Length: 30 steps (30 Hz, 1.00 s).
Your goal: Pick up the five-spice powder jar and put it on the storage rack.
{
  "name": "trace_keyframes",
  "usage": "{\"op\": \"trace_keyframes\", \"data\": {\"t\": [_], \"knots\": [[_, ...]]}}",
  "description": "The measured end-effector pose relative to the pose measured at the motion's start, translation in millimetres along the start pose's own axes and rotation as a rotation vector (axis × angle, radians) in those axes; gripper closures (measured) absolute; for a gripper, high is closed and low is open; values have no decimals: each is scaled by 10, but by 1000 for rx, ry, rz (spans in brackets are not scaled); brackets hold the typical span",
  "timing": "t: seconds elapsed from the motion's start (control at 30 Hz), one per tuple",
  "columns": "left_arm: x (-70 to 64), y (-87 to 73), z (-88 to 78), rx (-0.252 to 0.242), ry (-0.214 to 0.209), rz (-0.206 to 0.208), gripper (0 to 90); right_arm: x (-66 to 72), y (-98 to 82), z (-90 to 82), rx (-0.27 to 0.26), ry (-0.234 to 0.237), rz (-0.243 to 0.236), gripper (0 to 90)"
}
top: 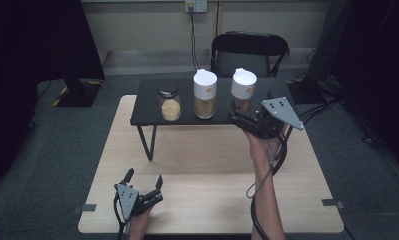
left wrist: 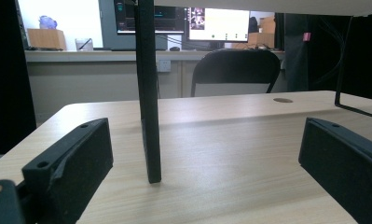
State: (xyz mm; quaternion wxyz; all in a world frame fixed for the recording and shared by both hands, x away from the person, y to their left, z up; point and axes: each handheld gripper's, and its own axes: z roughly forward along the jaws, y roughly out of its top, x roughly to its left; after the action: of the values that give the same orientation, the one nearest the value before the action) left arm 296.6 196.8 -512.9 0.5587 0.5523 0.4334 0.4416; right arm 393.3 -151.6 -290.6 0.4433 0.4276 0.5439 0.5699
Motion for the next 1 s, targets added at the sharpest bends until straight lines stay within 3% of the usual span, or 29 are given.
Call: {"op": "trace_keyframes", "data": {"t": [0.37, 1.0], "knots": [[0, 0, 0, 0, 0, 0, 23, -33, -82, -109, -13, -8, 13, 0], [0, 0, 1, 1, -1, 0, 23, 20, -80, -296, -59, -5, -13, 0]]}}
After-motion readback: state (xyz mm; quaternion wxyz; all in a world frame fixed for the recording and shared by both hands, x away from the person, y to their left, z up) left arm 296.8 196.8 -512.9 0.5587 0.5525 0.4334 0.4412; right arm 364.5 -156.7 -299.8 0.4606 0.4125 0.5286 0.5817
